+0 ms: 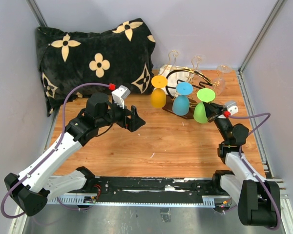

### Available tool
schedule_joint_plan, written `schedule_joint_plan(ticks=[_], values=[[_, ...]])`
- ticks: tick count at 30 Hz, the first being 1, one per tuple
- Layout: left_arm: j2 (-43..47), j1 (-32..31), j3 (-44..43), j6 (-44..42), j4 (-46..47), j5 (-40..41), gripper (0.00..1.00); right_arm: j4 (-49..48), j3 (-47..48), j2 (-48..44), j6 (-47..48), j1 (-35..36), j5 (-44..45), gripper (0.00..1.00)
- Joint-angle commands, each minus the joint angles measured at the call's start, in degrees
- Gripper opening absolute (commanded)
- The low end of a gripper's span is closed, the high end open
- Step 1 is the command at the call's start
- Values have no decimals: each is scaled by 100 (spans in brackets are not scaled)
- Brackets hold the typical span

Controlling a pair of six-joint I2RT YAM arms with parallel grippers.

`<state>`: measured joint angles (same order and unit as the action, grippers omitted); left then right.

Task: Place the wine glass upside down on the wine glass rack
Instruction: Turn the wine glass upside down at the wine rack.

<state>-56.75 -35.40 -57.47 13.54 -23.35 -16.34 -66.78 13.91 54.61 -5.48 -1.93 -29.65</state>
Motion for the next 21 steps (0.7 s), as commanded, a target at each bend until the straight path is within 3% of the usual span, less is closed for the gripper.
schedule_joint_plan(ticks=[1,21], values=[[26,-11,39,21,12,-34,100,-129,-24,-262,-262,-61,-360,1],[85,-14,57,174,-2,-129,99,437,-427,-1502,-654,-61,-273,1]])
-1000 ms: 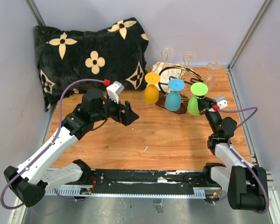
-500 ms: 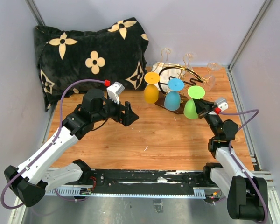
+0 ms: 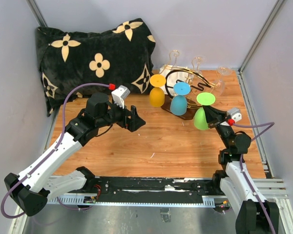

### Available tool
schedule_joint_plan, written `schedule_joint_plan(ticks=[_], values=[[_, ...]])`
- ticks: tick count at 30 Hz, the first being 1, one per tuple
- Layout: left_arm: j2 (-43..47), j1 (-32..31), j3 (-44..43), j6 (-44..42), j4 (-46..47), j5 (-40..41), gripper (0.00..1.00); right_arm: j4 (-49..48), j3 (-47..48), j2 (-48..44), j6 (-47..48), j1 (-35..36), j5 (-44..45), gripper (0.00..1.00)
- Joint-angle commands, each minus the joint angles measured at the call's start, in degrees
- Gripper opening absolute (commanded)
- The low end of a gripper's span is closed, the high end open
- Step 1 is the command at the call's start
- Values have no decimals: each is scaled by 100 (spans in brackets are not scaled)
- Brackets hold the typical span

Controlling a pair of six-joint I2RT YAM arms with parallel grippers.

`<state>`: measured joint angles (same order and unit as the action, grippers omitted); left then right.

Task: Place the wine glass upside down on the wine glass rack
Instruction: Turn the wine glass upside down at the wine rack.

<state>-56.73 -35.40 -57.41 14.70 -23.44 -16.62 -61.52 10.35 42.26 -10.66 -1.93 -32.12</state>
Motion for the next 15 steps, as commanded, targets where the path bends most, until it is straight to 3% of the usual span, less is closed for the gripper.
schedule_joint_plan(ticks=[1,15], values=[[83,-16,47,64,13,-107,99,-48,-84,-326,-134,-61,-14,1],[31,-12,54,94,50,-159,99,434,-374,-1141,-30,-61,849,1]])
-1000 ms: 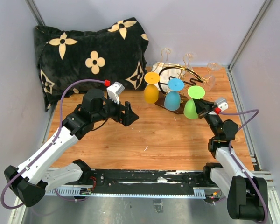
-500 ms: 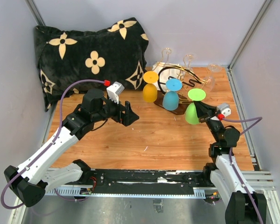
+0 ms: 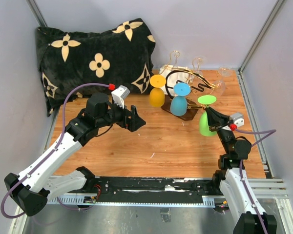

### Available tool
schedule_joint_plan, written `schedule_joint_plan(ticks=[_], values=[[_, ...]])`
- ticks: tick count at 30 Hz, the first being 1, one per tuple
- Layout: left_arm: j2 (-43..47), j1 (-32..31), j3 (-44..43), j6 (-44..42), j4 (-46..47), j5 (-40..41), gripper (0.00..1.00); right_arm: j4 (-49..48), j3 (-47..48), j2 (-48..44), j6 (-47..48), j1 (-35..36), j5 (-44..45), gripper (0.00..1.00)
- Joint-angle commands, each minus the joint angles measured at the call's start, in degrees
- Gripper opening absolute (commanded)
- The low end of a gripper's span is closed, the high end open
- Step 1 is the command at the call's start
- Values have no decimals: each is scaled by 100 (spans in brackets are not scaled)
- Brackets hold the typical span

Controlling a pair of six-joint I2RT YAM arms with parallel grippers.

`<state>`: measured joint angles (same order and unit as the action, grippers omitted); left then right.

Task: Place the wine glass upside down on the wine glass rack
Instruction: Turn the wine glass upside down at the wine rack.

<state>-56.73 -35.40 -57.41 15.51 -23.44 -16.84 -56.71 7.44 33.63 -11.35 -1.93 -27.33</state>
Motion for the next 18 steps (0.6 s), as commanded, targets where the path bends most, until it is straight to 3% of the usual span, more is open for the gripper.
schedule_joint_plan(ticks=[1,11,18], values=[[30,-11,61,14,50,-138,99,10,-97,-328,65,-61,476,1],[27,-16,116,48,94,-141,99,200,-93,-394,133,-61,1039,2],[31,-11,107,38,77,-118,99,1027,260,-223,279,-61,1260,13]])
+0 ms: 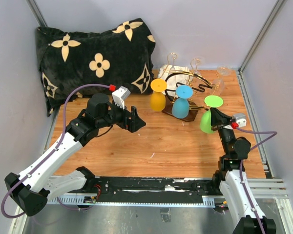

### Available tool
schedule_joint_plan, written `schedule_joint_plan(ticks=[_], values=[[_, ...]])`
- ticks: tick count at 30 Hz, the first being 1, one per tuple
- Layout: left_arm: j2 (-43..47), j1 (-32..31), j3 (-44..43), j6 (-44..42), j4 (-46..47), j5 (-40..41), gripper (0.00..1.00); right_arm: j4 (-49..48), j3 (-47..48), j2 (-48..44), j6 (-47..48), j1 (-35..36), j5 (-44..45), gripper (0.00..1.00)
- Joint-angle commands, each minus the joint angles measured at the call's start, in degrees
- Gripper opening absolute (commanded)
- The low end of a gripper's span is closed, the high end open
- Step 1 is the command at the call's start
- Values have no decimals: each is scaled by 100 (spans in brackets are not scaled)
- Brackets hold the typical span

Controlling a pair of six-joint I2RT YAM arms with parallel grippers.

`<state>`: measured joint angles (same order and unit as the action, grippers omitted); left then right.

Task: Place the wine glass upside down on the wine glass rack
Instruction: Turn the wine glass upside down at the wine rack.

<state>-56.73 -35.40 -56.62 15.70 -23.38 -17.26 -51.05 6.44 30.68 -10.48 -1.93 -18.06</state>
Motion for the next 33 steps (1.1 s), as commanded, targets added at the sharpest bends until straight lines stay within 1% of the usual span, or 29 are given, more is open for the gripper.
schedule_joint_plan(ticks=[1,4,10,13,18,21,29,31,33], values=[[30,-13,33,20,70,-66,99,574,412,109,215,-61,337,14],[30,-13,29,18,74,-61,99,692,501,190,230,-63,363,18],[47,-13,9,0,58,58,99,918,643,108,226,-61,420,33],[86,-12,7,-30,41,230,100,1568,842,-13,287,-61,418,44],[188,-17,-15,-63,-32,579,99,2656,1186,-248,222,-61,478,54],[272,-11,0,-76,-55,878,100,3363,1377,-448,120,-61,700,66],[438,-11,59,-51,-12,1435,100,5157,1855,-904,-20,-61,872,85],[487,-15,77,-43,-5,1552,100,5574,1962,-994,-112,-61,1052,100],[553,-12,111,-41,11,1709,100,5981,2069,-1113,-137,-61,1217,98]])
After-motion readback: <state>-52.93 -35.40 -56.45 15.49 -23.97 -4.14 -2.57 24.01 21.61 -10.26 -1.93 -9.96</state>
